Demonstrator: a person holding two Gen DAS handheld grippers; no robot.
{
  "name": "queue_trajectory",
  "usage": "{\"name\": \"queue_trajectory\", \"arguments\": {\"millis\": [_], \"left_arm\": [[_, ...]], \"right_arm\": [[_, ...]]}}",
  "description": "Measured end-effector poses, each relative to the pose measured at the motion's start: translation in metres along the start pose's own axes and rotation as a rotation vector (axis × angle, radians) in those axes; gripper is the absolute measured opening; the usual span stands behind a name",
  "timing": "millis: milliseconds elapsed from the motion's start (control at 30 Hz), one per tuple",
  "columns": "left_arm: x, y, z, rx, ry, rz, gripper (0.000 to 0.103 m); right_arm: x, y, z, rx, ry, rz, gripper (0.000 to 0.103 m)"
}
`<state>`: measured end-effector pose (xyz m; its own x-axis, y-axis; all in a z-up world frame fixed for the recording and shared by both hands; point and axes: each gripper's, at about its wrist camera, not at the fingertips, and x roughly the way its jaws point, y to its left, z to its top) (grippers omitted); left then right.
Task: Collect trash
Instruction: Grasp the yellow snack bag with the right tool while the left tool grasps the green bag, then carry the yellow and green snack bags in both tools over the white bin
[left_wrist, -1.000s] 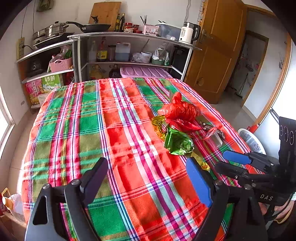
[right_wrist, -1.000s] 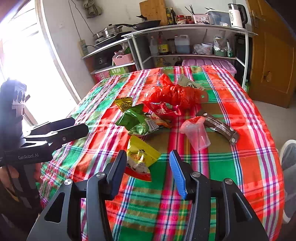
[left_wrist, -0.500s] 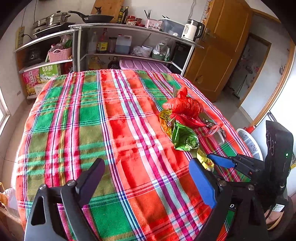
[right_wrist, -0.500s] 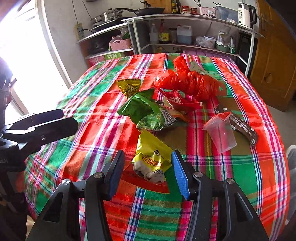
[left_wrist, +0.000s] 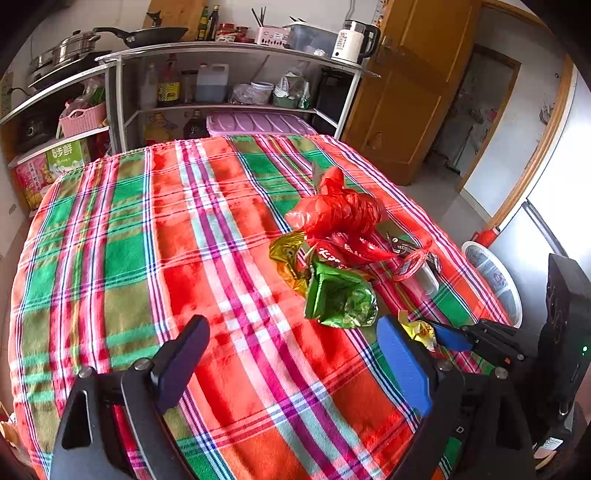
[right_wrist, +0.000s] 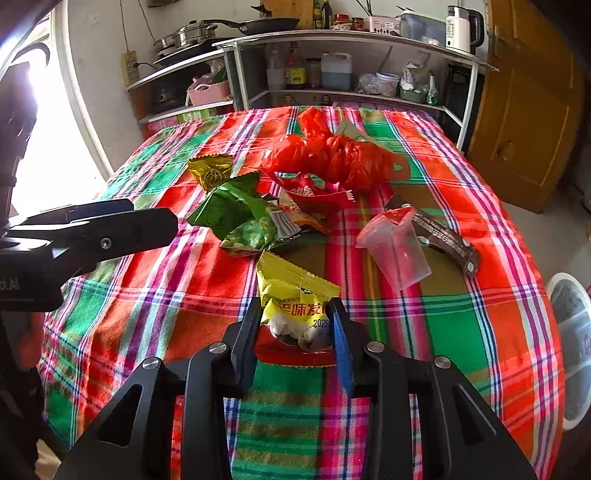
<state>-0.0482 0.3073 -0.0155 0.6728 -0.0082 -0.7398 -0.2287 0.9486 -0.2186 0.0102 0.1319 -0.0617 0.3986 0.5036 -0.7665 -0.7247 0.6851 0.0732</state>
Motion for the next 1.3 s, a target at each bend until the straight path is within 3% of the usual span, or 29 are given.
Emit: {"name": "queue_trajectory", "arguments": {"millis": [500, 600, 667, 867, 1300], "left_arm": [[0.046, -0.018, 0.018, 0.053, 0.061, -0.013, 0.093], [0.056, -0.019, 0.017, 0.058, 0.088, -0.003, 0.085], [0.056, -0.022, 0.017, 0.074, 0.077, 0.013, 0.072], [0.059, -0.028, 0.017, 0.097, 0.09, 0.022, 0.051], [0.032, -0.026, 0.002, 0.027, 0.065, 0.031, 0.048]], "right_arm": [[-0.051, -0.041, -0.021, 0.165, -0.106, -0.052, 0.034], [-0.054, -0.043, -0.021, 0.161, -0.118, -0.065, 0.034], [-0.053, -0.044, -0.021, 0.163, -0.118, -0.07, 0.034], [-0.061, -0.055, -0.017, 0.197, -0.148, -0.08, 0.034], [-0.066, -0.068, -0.022, 0.22, -0.17, -0.063, 0.034]]}}
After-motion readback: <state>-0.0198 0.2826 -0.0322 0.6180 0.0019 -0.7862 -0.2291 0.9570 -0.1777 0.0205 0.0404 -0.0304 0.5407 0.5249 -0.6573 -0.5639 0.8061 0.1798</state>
